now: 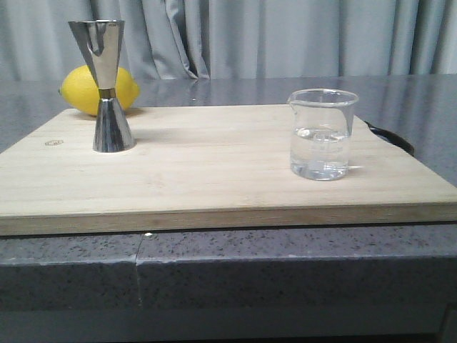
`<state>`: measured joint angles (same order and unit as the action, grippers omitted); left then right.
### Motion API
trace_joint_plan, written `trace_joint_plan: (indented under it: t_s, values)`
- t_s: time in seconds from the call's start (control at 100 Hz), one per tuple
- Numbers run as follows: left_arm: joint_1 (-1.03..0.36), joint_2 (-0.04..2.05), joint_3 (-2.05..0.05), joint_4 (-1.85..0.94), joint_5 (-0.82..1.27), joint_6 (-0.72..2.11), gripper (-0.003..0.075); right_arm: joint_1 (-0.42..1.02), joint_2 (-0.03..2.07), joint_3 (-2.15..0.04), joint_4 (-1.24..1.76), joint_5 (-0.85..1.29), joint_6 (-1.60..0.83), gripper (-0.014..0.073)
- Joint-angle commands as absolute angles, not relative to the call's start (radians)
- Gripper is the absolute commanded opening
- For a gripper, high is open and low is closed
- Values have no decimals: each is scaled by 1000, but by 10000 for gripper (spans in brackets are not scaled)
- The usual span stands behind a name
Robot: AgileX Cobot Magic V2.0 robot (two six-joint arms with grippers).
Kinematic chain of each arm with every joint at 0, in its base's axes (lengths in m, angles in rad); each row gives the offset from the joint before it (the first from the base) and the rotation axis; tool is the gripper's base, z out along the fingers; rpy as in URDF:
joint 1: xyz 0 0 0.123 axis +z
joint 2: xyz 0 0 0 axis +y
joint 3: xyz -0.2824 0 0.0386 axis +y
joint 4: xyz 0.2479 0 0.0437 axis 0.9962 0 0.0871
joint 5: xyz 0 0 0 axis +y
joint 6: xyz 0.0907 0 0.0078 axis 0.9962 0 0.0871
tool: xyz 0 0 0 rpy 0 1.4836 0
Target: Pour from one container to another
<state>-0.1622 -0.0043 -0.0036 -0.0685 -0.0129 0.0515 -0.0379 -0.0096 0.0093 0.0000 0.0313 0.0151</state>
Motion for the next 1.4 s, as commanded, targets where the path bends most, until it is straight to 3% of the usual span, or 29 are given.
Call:
trace_joint_plan:
  t_s: [0.0,0.3,0.56,1.01,1.2,1.39]
  values:
    - [-158,-32,10,-76,-95,42,-19,-44,-26,36,-8,-48,15,-65]
    - [-158,-32,1,-202,-125,37,-20,-44,-26,-18,192,-11,15,-65]
    - [-171,29,-132,-270,46,32,-20,-44,91,-241,194,178,15,-65]
    - [-173,551,-519,-268,181,106,-19,-42,546,-612,194,274,12,-65]
    - [-182,750,-595,-290,185,142,-19,-41,696,-666,194,371,12,-65]
    - [-282,847,-611,-303,113,142,-19,-22,779,-666,194,355,12,-64]
